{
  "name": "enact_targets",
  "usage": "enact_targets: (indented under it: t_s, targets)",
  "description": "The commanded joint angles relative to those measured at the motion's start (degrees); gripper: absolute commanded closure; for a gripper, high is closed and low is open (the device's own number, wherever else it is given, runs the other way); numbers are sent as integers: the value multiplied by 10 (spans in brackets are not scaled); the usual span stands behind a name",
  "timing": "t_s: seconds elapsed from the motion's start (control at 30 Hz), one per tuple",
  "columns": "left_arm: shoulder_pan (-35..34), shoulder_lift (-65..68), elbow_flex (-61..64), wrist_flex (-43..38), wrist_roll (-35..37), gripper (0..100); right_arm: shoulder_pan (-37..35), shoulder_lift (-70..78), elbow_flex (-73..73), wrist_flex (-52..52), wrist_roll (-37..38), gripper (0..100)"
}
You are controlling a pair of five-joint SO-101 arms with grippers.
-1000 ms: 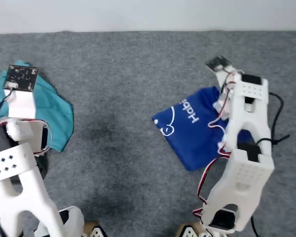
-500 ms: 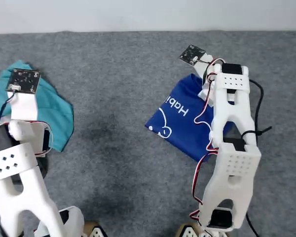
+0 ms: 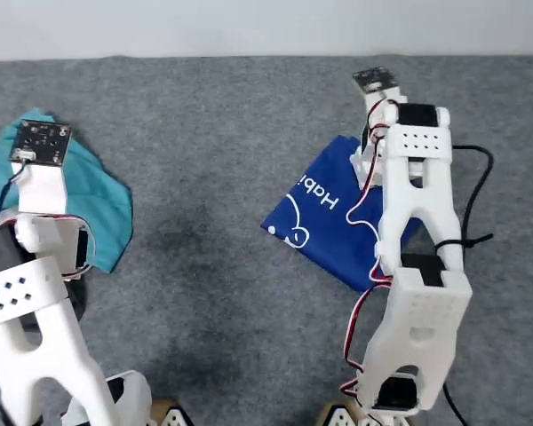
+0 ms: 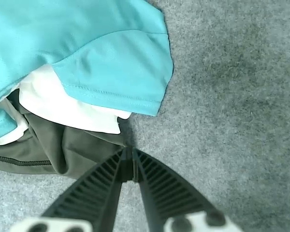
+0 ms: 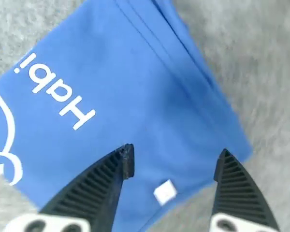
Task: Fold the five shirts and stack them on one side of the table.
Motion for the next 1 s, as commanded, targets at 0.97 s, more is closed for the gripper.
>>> enact_targets:
  t_s: [0.97]
  targets:
    - [-3,-13,-1,-9,-5,995,-45,145,-40,35,-351,582]
